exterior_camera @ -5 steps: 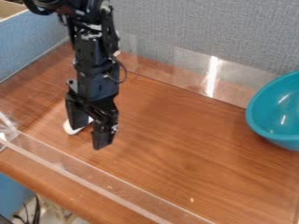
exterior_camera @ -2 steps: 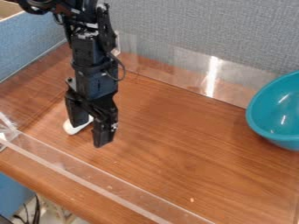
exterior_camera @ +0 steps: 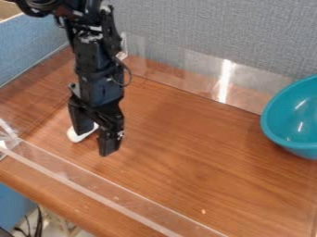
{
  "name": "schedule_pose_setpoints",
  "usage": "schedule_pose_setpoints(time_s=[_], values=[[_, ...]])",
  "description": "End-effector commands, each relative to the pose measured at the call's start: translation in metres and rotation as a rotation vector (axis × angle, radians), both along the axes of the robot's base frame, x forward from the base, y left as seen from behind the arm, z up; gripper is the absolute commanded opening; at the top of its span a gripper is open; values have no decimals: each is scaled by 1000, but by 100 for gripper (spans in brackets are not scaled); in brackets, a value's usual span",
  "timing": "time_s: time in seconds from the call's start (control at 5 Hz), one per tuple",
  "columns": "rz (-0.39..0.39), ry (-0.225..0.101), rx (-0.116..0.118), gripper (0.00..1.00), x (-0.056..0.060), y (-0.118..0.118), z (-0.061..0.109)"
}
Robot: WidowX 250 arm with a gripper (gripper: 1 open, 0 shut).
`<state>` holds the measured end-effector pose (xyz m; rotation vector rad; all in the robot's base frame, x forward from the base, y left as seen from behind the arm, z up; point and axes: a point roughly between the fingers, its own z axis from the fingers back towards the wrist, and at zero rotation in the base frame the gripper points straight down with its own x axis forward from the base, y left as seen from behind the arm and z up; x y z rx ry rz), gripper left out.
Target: Put the mushroom in the blue bowl
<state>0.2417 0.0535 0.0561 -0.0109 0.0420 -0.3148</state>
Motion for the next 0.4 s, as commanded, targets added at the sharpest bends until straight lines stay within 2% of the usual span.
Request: schedule_pose_setpoints(time_s=[0.0,0.2], values=[[6,-76,14,100,5,4,17],[8,-83,15,100,5,4,16]])
